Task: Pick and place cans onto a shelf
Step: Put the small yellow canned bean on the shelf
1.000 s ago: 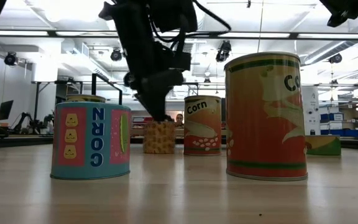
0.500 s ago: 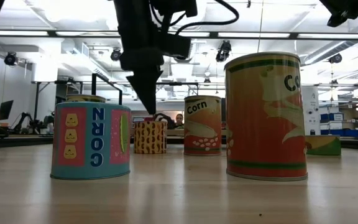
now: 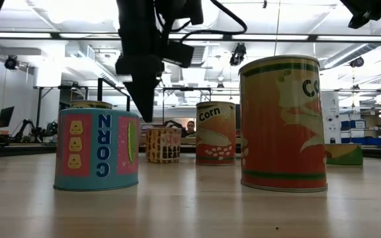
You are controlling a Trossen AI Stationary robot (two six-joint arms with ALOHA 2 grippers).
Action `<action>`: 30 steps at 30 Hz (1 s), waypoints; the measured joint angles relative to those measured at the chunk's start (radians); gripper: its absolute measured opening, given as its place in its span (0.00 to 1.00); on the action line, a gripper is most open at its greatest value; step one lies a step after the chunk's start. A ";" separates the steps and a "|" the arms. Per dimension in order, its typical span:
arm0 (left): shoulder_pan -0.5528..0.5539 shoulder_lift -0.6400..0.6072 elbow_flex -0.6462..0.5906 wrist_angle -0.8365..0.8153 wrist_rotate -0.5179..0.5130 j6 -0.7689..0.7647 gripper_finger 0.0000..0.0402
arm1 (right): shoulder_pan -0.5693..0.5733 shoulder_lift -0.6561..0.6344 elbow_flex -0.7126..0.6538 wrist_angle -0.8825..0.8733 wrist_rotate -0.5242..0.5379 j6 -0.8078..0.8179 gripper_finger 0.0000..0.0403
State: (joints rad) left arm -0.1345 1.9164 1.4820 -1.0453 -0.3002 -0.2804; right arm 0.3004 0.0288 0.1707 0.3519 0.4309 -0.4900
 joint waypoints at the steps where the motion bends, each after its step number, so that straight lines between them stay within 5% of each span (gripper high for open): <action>1: 0.000 0.000 0.009 -0.009 -0.007 -0.001 0.00 | 0.000 0.000 0.000 0.000 0.000 0.000 0.04; 9: 0.000 0.000 0.029 0.089 -0.034 0.009 0.00 | 0.000 0.000 0.000 0.000 0.000 0.000 0.04; 16: 0.011 0.018 0.029 0.093 -0.154 -0.020 0.00 | 0.000 0.000 0.000 0.000 0.000 0.000 0.04; 30: 0.014 0.052 0.027 0.019 -0.071 -0.134 0.00 | 0.000 0.000 0.000 0.001 0.000 -0.007 0.04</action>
State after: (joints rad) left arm -0.1207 1.9684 1.5089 -1.0264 -0.3711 -0.4141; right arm 0.3007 0.0288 0.1707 0.3527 0.4312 -0.4969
